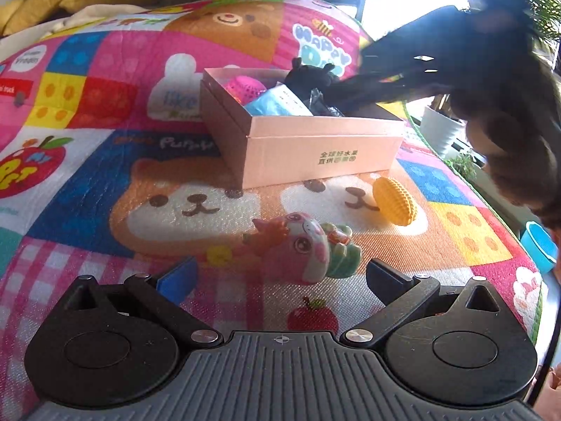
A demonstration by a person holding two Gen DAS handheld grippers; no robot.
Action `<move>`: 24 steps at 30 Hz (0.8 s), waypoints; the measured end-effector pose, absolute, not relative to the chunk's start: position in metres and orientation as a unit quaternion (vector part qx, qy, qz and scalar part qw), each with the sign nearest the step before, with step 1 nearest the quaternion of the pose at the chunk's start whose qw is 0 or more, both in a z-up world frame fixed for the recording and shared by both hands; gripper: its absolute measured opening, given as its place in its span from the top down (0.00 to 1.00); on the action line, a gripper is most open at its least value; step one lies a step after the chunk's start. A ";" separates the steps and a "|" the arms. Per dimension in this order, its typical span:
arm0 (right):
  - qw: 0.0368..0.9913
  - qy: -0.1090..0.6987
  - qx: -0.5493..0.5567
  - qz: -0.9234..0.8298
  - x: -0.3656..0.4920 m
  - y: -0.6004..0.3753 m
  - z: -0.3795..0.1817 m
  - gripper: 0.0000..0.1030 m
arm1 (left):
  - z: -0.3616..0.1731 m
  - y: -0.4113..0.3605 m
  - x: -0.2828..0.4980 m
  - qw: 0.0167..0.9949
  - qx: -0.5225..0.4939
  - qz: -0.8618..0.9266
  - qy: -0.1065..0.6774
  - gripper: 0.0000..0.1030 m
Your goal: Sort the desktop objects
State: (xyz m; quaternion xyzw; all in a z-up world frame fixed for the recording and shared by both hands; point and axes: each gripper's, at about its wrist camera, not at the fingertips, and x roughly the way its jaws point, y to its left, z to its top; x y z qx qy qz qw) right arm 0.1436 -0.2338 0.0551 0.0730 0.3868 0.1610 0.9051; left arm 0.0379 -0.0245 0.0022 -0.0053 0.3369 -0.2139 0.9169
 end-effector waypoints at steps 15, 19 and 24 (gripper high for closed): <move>0.891 0.420 0.082 0.150 0.066 -0.254 -0.001 0.71 | 0.001 -0.036 0.035 0.921 0.042 -0.180 0.342 0.00; 0.893 0.413 0.032 0.177 0.040 -0.248 0.003 0.71 | 0.001 -0.039 0.035 0.921 0.049 -0.177 0.343 0.00; 0.909 0.396 -0.047 0.123 0.013 -0.259 -0.001 0.59 | 0.000 -0.040 0.035 0.920 0.057 -0.174 0.345 0.00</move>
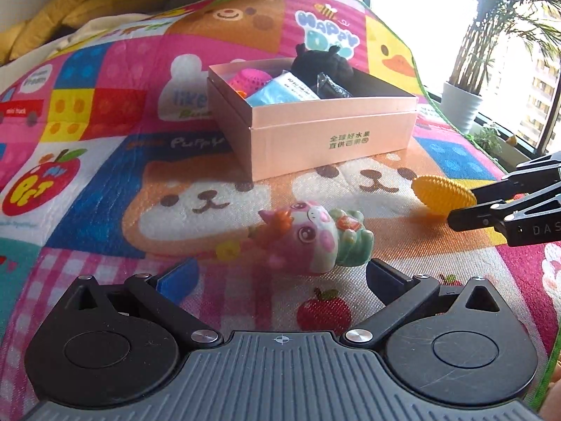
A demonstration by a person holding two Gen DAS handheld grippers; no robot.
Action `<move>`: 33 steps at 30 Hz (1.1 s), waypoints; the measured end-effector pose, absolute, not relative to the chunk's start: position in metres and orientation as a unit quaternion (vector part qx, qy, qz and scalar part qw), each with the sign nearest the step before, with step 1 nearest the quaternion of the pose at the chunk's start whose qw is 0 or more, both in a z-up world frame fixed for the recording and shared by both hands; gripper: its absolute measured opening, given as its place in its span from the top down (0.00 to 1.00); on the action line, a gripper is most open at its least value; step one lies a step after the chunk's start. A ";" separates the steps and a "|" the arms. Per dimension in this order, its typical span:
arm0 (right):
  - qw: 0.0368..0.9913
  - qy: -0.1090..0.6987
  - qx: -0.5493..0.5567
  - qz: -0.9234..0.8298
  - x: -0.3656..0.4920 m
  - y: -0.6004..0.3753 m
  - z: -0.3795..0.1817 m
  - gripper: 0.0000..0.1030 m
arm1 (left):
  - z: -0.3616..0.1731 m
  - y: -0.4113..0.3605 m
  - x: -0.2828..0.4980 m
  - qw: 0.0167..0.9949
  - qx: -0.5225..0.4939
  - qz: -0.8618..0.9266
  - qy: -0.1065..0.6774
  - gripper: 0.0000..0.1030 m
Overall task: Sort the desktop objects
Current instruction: 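Approach the yellow corn toy with the right gripper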
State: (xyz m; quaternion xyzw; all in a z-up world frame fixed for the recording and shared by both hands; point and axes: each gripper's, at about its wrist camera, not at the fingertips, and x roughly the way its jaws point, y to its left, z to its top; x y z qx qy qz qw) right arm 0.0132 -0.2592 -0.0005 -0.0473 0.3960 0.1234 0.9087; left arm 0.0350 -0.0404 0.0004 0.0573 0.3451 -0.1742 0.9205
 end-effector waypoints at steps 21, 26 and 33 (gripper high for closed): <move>0.926 0.374 -0.004 0.049 0.013 -0.275 -0.021 0.00 | 0.039 -0.013 0.030 0.928 0.064 -0.165 0.327 0.00; 0.926 0.374 -0.012 0.045 0.013 -0.272 -0.022 0.00 | 0.026 -0.048 0.033 0.921 0.091 -0.190 0.327 0.00; 0.926 0.374 -0.012 0.045 0.013 -0.272 -0.022 0.00 | 0.012 -0.056 0.047 0.924 0.078 -0.177 0.331 0.00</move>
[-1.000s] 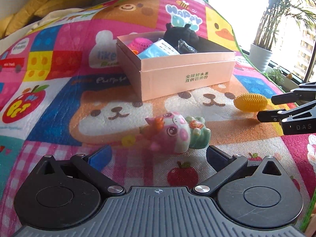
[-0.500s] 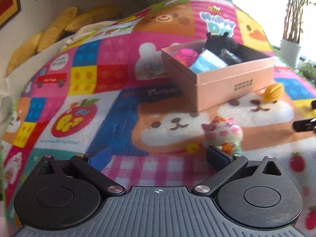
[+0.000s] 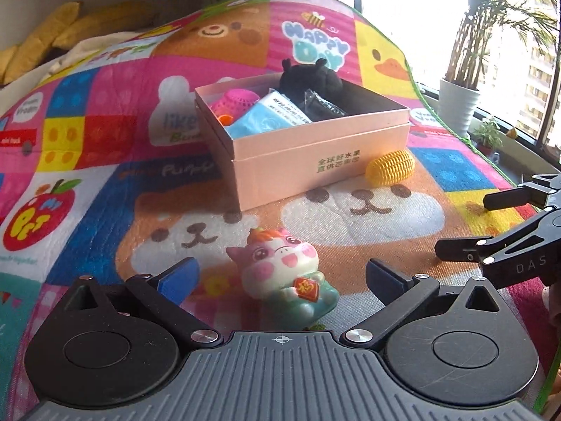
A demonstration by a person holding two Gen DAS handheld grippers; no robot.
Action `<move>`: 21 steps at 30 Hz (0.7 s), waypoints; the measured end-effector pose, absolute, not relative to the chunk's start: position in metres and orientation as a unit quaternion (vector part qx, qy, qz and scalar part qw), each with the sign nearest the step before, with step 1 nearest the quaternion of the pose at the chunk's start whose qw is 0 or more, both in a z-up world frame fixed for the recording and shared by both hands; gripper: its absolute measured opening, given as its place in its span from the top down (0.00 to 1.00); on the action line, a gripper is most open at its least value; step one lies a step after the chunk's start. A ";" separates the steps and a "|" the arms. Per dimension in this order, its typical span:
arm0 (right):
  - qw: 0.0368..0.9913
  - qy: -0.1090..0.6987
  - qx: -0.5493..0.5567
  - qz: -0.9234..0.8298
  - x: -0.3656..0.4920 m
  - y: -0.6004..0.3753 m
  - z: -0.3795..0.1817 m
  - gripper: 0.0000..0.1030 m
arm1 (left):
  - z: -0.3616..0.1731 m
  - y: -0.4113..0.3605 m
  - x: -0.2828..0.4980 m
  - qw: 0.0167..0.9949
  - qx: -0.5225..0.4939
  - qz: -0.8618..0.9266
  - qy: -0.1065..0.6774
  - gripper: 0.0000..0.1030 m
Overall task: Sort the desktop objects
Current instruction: 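Approach the yellow corn toy with the right gripper, then grasp the yellow corn toy with the right gripper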
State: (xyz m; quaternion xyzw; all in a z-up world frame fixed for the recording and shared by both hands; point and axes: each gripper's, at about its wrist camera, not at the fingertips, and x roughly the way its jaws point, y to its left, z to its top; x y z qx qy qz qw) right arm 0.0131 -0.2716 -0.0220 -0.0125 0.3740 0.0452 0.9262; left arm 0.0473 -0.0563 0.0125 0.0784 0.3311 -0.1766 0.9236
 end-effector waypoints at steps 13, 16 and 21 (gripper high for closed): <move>0.941 0.332 -0.003 0.058 0.052 -0.255 0.007 0.18 | 0.012 -0.045 0.035 0.935 0.069 -0.167 0.306 0.00; 0.939 0.337 -0.031 0.052 0.074 -0.243 0.004 0.18 | 0.009 -0.040 0.033 0.934 0.062 -0.168 0.310 0.00; 0.928 0.370 -0.018 0.049 0.092 -0.246 -0.004 0.36 | 0.011 -0.035 0.032 0.935 0.046 -0.172 0.308 0.00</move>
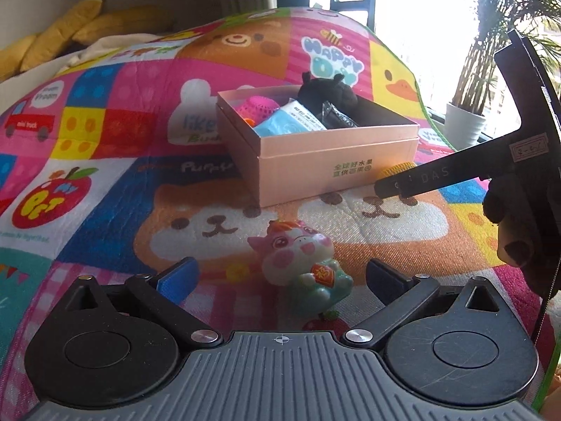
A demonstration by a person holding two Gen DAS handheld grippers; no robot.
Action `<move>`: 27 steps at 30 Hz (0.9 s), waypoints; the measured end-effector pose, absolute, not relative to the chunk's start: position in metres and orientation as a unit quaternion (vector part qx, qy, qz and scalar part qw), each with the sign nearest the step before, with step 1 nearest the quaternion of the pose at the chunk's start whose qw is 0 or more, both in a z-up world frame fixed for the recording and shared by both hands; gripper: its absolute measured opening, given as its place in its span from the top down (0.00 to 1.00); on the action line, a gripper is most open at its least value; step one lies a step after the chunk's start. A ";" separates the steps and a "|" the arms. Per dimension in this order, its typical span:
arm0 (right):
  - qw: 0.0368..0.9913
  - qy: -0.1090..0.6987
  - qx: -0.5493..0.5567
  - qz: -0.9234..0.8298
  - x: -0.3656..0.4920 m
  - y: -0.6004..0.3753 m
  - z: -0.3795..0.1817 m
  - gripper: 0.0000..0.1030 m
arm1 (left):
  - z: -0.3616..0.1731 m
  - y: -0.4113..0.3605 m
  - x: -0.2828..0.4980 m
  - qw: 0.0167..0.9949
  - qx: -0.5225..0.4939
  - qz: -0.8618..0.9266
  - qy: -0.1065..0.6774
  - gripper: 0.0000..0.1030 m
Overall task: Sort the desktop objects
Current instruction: 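Grasp the yellow corn toy with the right gripper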
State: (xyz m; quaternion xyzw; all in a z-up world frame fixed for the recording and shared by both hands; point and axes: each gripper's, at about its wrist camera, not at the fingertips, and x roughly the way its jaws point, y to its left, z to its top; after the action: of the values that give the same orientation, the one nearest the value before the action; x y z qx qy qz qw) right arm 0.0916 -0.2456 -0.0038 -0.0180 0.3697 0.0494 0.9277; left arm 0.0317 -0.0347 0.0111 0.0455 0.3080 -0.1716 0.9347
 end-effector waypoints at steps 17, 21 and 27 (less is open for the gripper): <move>0.932 0.355 -0.043 0.052 0.048 -0.260 -0.004 0.41 | 0.011 -0.056 0.040 0.930 0.078 -0.152 0.324 0.00; 0.935 0.350 -0.046 0.046 0.059 -0.259 -0.005 0.41 | 0.010 -0.044 0.043 0.941 0.080 -0.103 0.311 0.00; 0.935 0.346 -0.078 0.021 0.078 -0.258 -0.010 0.38 | 0.009 -0.026 0.045 0.942 0.042 -0.096 0.319 0.00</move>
State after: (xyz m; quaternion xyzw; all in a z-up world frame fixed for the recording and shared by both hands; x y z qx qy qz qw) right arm 0.0778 -0.2580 -0.0105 -0.0775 0.3463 0.0210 0.9347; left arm 0.0445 -0.0258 0.0088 0.0416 0.3191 -0.0965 0.9419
